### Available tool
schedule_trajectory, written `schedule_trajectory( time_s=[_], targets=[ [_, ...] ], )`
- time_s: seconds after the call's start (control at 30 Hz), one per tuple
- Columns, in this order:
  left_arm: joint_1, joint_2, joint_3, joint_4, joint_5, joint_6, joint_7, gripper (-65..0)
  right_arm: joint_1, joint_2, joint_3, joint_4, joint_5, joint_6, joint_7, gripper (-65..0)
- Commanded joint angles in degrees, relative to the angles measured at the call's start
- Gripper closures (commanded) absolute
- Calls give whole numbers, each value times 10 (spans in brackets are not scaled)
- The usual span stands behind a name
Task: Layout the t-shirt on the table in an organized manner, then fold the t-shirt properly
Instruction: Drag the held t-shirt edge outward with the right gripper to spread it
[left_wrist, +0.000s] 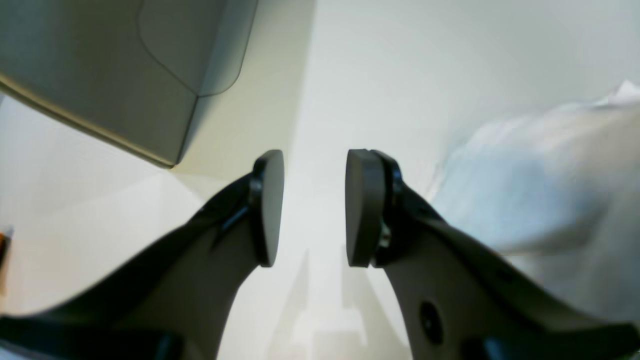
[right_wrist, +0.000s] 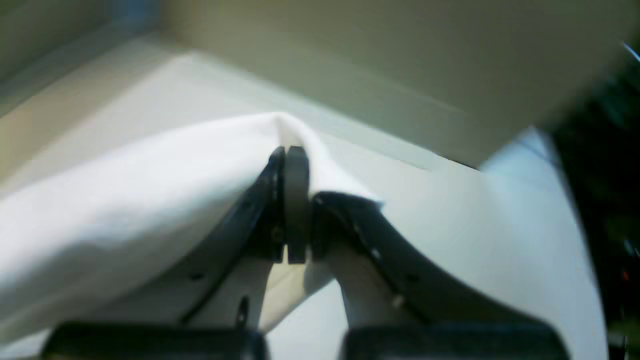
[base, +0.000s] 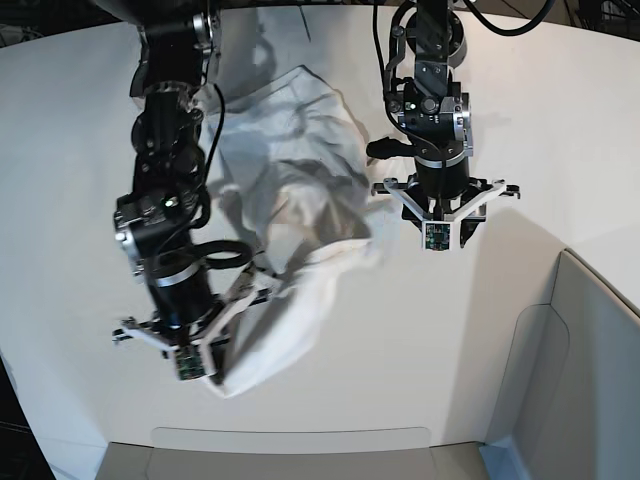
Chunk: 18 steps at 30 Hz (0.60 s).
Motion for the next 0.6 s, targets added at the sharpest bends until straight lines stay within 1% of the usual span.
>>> schedule_trajectory(
  time_s=[0.0, 0.1, 0.17, 0.3, 0.33, 0.37, 0.47, 0.5, 0.57],
  targets=[
    [-6, 2, 2, 9, 7, 3, -13, -219, 18, -1, 25, -4, 8, 2, 10, 0],
    [-6, 2, 2, 9, 6, 3, -13, -219, 37, 1, 114, -31, 9, 2, 9, 0],
    [-6, 2, 2, 9, 6, 3, -13, -219, 41, -5, 170, -44, 9, 2, 8, 0],
    [-6, 2, 3, 8, 6, 3, -13, -219, 37, -5, 230, -109, 10, 2, 1, 0],
    [-6, 2, 3, 8, 6, 3, -13, -219, 36, -4, 241, -133, 10, 1, -16, 0],
    [-6, 2, 3, 8, 6, 3, -13, -219, 39, -2, 252, -156, 10, -1, -45, 0],
    [-7, 2, 3, 8, 6, 3, -13, -219, 55, 2, 267, -195, 8, -2, -155, -1],
    [-7, 2, 3, 8, 6, 3, -13, -219, 58, 6, 265, -204, 7, 3, -201, -43],
    [-8, 2, 3, 8, 5, 3, -13, -219, 63, 25, 245, -211, 9, 3, -270, -122]
  ],
)
